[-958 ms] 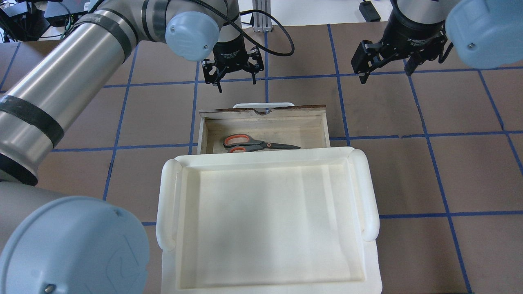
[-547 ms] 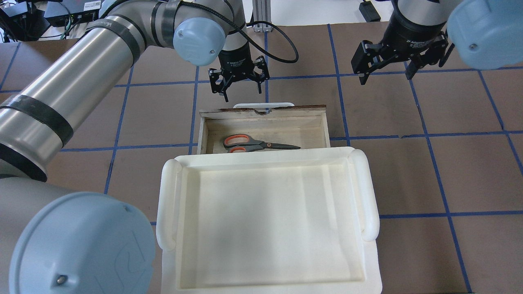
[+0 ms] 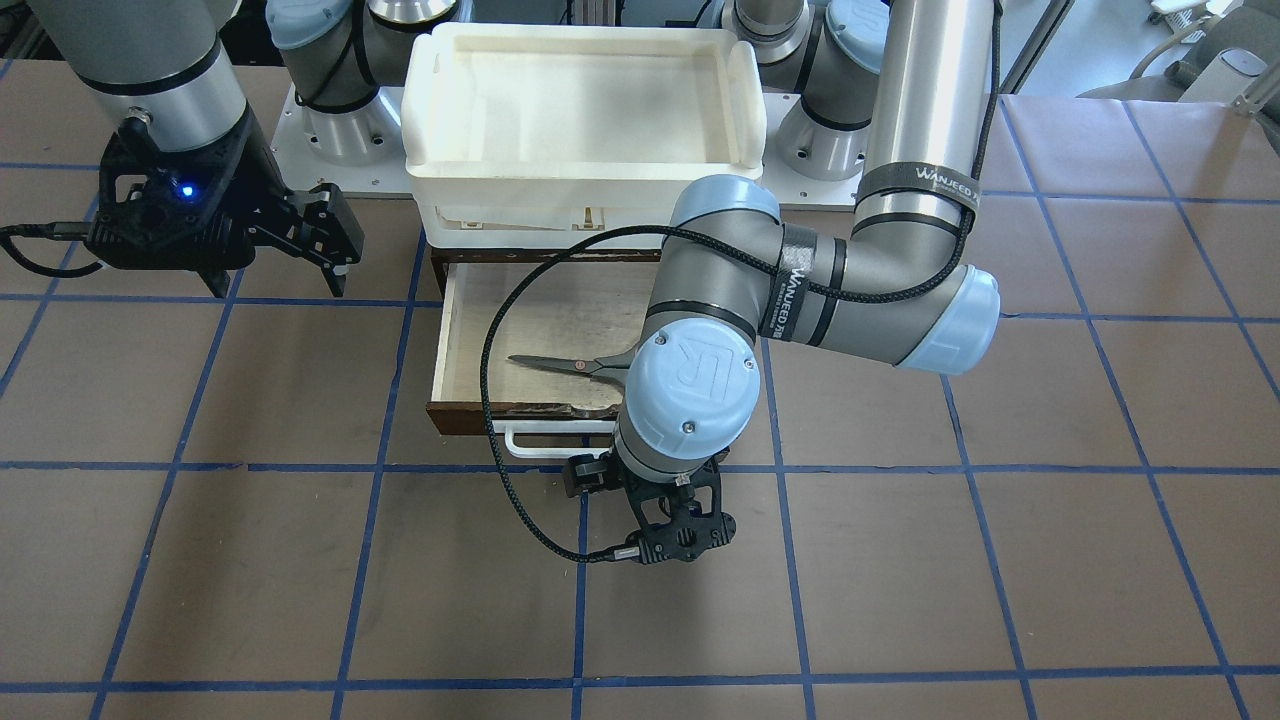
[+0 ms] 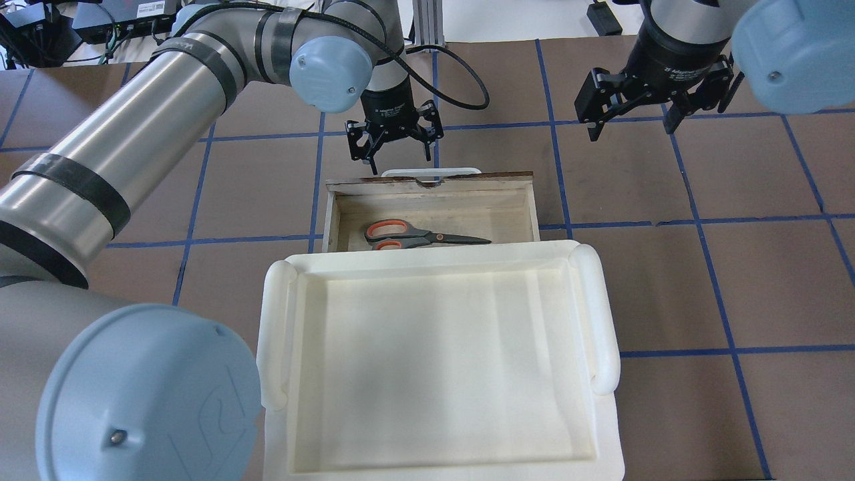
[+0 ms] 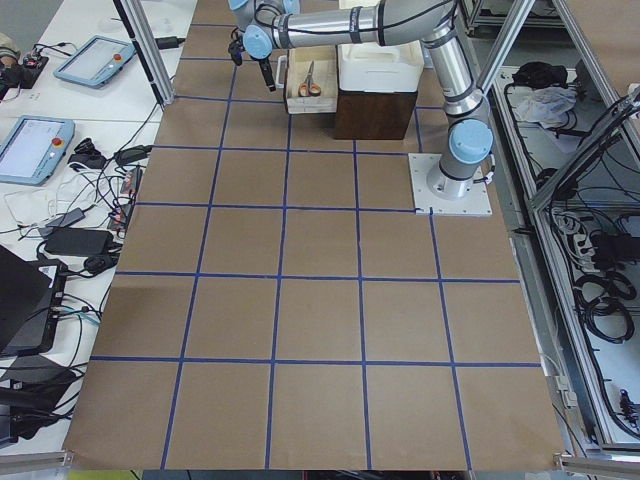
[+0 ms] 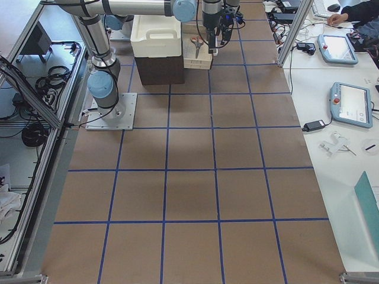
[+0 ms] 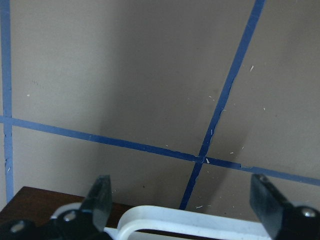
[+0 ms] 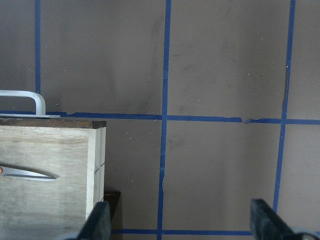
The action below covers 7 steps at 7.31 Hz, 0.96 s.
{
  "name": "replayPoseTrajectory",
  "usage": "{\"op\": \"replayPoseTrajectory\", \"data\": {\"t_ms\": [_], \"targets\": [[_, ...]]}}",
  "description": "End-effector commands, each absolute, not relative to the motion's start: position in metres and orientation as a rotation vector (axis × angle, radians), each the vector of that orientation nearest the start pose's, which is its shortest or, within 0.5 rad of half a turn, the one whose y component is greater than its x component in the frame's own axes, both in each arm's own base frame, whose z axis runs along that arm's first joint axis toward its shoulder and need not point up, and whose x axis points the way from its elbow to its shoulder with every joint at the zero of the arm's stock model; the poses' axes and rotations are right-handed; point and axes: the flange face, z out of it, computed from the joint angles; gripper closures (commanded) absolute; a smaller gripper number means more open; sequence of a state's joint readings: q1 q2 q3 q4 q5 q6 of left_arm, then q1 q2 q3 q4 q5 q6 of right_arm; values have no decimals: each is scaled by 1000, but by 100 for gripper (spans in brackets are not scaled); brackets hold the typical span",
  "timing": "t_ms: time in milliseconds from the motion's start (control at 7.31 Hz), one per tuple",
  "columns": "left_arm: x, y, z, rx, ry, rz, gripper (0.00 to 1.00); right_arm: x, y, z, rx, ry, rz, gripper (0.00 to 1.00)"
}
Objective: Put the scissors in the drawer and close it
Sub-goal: 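Lower the left gripper to the white drawer handle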
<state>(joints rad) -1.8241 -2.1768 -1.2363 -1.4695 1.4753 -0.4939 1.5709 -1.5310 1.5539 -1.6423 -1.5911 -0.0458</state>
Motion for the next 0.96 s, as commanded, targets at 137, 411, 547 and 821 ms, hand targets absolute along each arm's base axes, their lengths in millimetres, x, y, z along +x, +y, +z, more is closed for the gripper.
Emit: {"op": "replayPoseTrajectory", "data": {"t_ms": [137, 411, 547, 821], "targets": [[-315, -636, 282, -384, 3101, 372, 0, 131, -513, 479, -72, 3164, -62, 0], [-317, -634, 281, -379, 3097, 381, 0, 131, -512, 478, -72, 3167, -57, 0], [-316, -627, 284, -377, 3089, 408, 0, 131, -512, 478, -72, 3169, -60, 0], [-315, -623, 284, -378, 3085, 420, 0, 130, -512, 478, -74, 3173, -60, 0]]}}
